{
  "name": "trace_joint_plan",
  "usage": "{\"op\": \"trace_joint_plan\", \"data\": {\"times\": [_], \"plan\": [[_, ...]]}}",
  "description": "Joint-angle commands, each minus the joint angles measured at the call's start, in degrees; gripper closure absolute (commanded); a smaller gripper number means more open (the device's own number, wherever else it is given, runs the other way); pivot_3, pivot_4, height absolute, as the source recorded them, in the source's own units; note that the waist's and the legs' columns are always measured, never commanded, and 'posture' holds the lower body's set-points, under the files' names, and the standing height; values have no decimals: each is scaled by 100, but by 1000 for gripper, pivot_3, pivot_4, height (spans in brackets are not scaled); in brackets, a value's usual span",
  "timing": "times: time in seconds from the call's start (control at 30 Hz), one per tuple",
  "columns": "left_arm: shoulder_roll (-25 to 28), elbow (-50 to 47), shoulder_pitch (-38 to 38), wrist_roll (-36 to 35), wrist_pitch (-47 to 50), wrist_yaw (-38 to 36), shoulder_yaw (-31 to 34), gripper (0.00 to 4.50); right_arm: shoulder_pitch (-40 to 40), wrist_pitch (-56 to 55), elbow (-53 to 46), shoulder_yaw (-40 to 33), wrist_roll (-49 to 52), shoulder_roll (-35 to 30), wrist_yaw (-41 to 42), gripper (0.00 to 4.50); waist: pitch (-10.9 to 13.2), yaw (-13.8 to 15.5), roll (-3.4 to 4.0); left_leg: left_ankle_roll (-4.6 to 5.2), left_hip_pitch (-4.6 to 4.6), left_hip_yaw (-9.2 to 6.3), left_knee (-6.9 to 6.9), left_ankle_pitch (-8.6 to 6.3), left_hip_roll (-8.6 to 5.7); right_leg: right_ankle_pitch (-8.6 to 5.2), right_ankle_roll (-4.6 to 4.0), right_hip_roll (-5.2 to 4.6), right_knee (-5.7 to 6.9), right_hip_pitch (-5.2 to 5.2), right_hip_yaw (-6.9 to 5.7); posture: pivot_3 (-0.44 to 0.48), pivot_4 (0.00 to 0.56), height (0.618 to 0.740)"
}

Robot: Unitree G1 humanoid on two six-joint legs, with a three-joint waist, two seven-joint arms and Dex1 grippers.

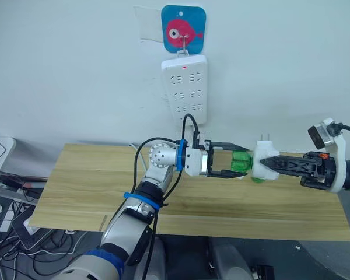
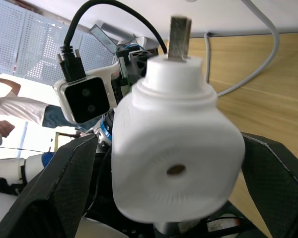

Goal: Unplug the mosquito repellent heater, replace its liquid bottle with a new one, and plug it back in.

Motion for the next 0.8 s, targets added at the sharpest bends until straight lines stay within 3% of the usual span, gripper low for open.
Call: {"op": "trace_joint_plan", "data": {"times": [0.03,0.2,0.4,0.63,0.8], "plan": [[-27,-212,28,-69,35,87,-52,2215,-111,-68,-115,-52,145,48,-57,191,0,0,0,0,0,0,0,0,0,0,0,0,0,0,0,-100,237,740],[-16,-227,41,-55,83,125,-65,2215,-59,2,-122,-73,145,3,62,1542,0,2,0,0,1,-1,0,0,1,0,0,0,0,0,-1,-101,239,740],[-33,-264,54,-91,298,122,-88,2215,-96,-20,-128,-65,145,26,64,1550,0,1,0,1,1,-2,0,0,1,0,0,0,2,0,-2,-103,237,740],[162,-367,31,157,857,216,-163,24,-56,-61,-58,-178,145,31,-125,1550,0,-1,0,1,1,-2,0,0,1,0,0,0,2,0,-2,-104,237,740],[482,-632,-97,973,1469,745,-425,0,74,-382,-134,-264,145,180,-1121,1550,0,-2,0,1,1,-4,1,1,0,0,0,0,5,0,-2,-107,235,740]]}}
